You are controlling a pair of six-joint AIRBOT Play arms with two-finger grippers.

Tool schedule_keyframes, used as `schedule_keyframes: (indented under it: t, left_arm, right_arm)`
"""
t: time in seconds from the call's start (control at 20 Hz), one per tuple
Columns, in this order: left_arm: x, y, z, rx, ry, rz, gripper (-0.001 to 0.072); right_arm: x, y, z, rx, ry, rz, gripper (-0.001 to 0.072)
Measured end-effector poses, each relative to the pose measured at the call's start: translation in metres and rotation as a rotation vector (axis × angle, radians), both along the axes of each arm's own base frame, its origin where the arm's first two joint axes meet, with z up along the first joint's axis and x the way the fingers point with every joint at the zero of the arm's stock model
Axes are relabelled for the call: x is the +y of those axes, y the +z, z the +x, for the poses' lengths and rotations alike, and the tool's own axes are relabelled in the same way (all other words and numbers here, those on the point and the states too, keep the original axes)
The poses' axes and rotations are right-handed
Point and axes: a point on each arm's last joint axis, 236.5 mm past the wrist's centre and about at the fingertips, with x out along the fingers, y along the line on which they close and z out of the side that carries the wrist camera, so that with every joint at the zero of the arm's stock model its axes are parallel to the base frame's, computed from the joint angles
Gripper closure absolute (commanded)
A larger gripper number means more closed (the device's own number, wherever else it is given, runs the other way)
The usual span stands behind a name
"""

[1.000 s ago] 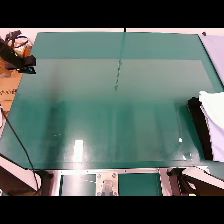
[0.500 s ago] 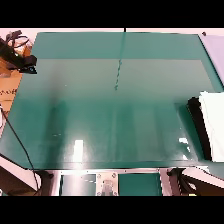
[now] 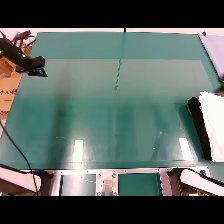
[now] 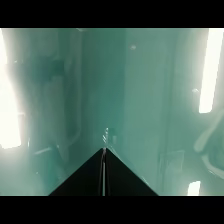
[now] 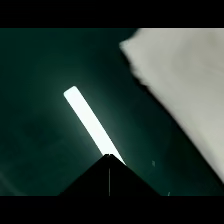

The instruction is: Fold the shirts.

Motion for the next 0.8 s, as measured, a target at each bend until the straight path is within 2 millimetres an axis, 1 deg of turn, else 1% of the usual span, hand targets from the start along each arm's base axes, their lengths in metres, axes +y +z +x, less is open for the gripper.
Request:
schedule_keyframes:
  t: [0.1, 0.15, 0.2, 0.25, 0.35, 0.45, 0.5, 0.6, 0.8]
  left_arm:
    - [-0.028, -0.004, -0.024, 0.018, -0.037, -0.005, 0.0686]
    - [-0.04, -0.009, -0.036, 0.028, -0.05, -0.004, 0.0686]
    - [-0.052, -0.014, -0.049, 0.041, -0.061, -0.004, 0.0686]
    - [-0.062, -0.022, -0.062, 0.056, -0.069, -0.002, 0.0685]
    - [-0.075, -0.034, -0.079, 0.075, -0.08, 0.001, 0.0685]
    - [-0.083, -0.043, -0.091, 0.095, -0.087, 0.0, 0.0685]
    - [-0.085, -0.045, -0.096, 0.103, -0.09, -0.001, 0.0685]
    - [-0.089, -0.049, -0.101, 0.115, -0.096, -0.001, 0.0684]
    - [-0.091, -0.051, -0.106, 0.123, -0.096, -0.004, 0.0684]
  right_arm:
    - [0.059, -0.022, 0.016, 0.005, 0.173, 0.002, 0.0692]
    - [0.089, -0.035, 0.019, 0.012, 0.253, 0.004, 0.0692]
    - [0.113, -0.046, 0.021, 0.011, 0.314, 0.005, 0.0693]
    - [0.134, -0.057, 0.022, 0.014, 0.37, 0.004, 0.0692]
    - [0.162, -0.071, 0.023, 0.013, 0.445, 0.003, 0.0692]
    - [0.182, -0.079, 0.023, 0.009, 0.489, 0.01, 0.0692]
    - [0.187, -0.081, 0.023, 0.008, 0.502, 0.01, 0.0692]
    - [0.195, -0.084, 0.022, 0.006, 0.519, 0.014, 0.0692]
    - [0.201, -0.086, 0.022, 0.001, 0.533, 0.016, 0.0692]
